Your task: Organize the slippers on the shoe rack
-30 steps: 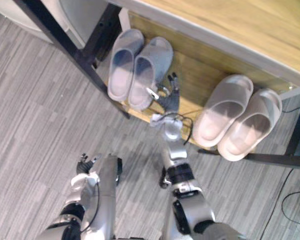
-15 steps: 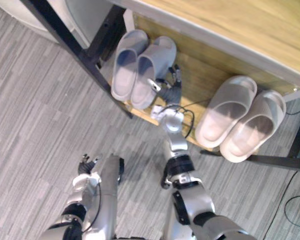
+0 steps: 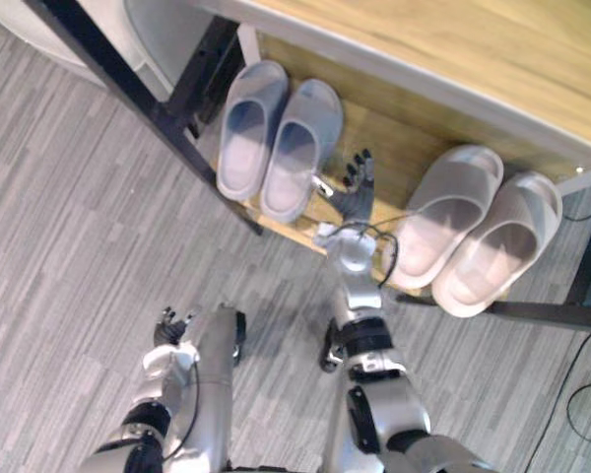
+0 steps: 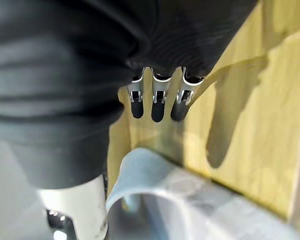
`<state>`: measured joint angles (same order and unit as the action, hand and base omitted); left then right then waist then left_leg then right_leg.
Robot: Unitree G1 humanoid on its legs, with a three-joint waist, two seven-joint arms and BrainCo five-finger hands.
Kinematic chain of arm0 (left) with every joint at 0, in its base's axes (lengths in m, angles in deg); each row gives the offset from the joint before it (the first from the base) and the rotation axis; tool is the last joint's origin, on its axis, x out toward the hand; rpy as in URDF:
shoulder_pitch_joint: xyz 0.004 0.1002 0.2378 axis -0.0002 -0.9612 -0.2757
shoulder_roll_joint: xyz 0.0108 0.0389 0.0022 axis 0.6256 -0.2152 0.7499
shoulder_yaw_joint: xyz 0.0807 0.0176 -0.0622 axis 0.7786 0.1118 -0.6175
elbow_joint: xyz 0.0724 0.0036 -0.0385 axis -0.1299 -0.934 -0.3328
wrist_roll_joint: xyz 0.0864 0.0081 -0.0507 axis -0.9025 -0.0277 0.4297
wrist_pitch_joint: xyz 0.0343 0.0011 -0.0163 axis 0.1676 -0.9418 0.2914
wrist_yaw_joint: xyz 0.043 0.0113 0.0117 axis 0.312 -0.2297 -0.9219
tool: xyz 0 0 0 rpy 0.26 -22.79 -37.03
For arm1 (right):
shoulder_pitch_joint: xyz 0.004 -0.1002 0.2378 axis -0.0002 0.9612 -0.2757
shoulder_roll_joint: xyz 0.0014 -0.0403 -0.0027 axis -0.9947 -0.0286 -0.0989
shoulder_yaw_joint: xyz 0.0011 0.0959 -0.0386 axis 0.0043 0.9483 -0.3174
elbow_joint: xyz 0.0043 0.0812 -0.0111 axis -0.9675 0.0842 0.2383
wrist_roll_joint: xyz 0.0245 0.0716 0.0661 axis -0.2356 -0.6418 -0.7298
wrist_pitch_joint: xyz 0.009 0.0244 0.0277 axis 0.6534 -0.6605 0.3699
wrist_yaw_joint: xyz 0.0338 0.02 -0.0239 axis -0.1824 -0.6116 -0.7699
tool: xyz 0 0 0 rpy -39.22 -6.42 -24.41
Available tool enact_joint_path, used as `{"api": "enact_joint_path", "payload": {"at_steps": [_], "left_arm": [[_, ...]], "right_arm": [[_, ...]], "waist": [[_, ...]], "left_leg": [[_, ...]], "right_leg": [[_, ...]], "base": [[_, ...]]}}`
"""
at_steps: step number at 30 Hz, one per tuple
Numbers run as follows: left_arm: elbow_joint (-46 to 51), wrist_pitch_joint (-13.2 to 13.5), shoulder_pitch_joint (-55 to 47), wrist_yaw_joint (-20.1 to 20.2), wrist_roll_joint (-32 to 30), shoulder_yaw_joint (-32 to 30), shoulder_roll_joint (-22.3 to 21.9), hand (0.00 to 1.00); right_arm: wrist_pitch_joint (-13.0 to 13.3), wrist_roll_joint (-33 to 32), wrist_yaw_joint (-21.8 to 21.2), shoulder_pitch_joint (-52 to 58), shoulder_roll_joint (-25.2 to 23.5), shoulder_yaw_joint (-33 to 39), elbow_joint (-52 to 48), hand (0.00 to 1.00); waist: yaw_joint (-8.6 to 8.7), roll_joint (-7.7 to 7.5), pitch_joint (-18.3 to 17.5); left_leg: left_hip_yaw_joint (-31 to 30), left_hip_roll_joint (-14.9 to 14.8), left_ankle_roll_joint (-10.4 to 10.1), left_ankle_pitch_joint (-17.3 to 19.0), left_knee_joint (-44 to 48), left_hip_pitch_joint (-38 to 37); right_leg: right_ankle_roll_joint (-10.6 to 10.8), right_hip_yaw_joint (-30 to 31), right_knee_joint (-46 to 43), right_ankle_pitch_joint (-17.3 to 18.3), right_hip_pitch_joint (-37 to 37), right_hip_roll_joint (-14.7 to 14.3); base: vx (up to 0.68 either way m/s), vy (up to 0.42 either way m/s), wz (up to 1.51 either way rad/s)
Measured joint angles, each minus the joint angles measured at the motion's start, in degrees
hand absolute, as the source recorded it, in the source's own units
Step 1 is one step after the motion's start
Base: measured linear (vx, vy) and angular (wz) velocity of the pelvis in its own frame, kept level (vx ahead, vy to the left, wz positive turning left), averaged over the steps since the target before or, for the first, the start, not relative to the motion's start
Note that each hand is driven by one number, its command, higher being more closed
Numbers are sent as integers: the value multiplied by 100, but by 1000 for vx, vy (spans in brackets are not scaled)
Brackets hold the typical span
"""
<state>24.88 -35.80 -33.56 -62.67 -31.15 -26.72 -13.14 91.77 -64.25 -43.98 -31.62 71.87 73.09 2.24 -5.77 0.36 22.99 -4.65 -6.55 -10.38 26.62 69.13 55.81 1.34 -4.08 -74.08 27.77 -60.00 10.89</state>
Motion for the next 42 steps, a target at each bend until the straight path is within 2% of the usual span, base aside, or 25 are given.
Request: {"api": "enact_joint_path", "payload": {"at_steps": [7,9,13,17,20,22,24,27,31,35,38,42], "left_arm": [[1,-56,-46,13,0,-11,1,0],[2,-57,-112,26,-7,-10,0,0],[9,-63,-291,142,-34,-2,7,0],[10,-174,-586,243,-151,47,24,0],[8,-182,-912,257,-301,363,104,0],[-16,-186,-1130,347,-392,623,196,0],[-37,-186,-1292,364,-475,799,265,0],[-126,-192,-1436,470,-486,1234,262,0],[-146,-186,-1599,520,-584,1715,151,0],[-172,-219,-1824,604,-578,1862,19,0],[-180,-227,-1975,604,-580,1882,-7,0],[-231,-227,-2015,624,-580,2015,13,0]], "right_arm": [[-13,225,-30,609,-8,14,-414,0],[-14,245,-65,1006,0,-140,-850,0],[30,436,-441,1762,38,-592,-1489,0],[59,514,-857,2806,50,-958,-2324,0],[126,675,-1109,3649,189,-1114,-2692,0],[133,885,-1268,4246,256,-1111,-2854,0],[133,896,-1362,4673,321,-1098,-2860,0],[131,1134,-1532,5398,456,-1033,-2857,0],[126,1535,-1643,5918,391,-704,-2551,0],[12,1556,-1588,5945,257,-227,-1275,0],[-83,1497,-1553,5937,182,51,-353,0],[-115,787,-1566,5884,186,438,568,0]], "waist": [[1,-1,0],[3,-4,2],[37,-8,3],[74,-41,-5],[113,-70,-67],[170,-114,-202],[268,-174,-358],[305,-211,-634],[387,-276,-969],[451,-317,-1319],[522,-254,-1576],[588,-93,-1777]], "left_leg": [[35,-4,18,12,15,-102],[45,-7,33,23,-5,-219],[107,1,60,37,-129,-544],[242,-3,118,9,-655,-1263],[384,-27,120,-202,-1390,-1969],[515,-58,151,-382,-1969,-2411],[624,-57,183,-503,-2403,-2773],[906,-64,264,-695,-3158,-3533],[1182,-22,369,-964,-3986,-4225],[1386,23,390,-1277,-4827,-4848],[1541,35,370,-1463,-5331,-5230],[1666,43,344,-1693,-5823,-5510]], "right_leg": [[4,29,-11,3,98,3],[19,27,15,13,221,7],[41,49,128,24,526,28],[96,50,560,-7,1184,33],[64,-7,1245,-220,1834,29],[29,-46,1789,-452,2243,-1],[71,-47,2192,-578,2563,-13],[170,-29,2917,-811,3223,-44],[270,12,3718,-1114,3829,-57],[326,50,4419,-1392,4319,-99],[330,130,4721,-1512,4554,-152],[305,201,4935,-1628,4650,-216]], "base": [[0,0,0],[0,0,0],[0,0,0],[50,-11,-5],[129,1,-12],[167,37,-16],[187,54,-15],[191,96,-22],[102,101,-17],[74,68,-15],[68,29,-20],[11,-8,-15]]}}
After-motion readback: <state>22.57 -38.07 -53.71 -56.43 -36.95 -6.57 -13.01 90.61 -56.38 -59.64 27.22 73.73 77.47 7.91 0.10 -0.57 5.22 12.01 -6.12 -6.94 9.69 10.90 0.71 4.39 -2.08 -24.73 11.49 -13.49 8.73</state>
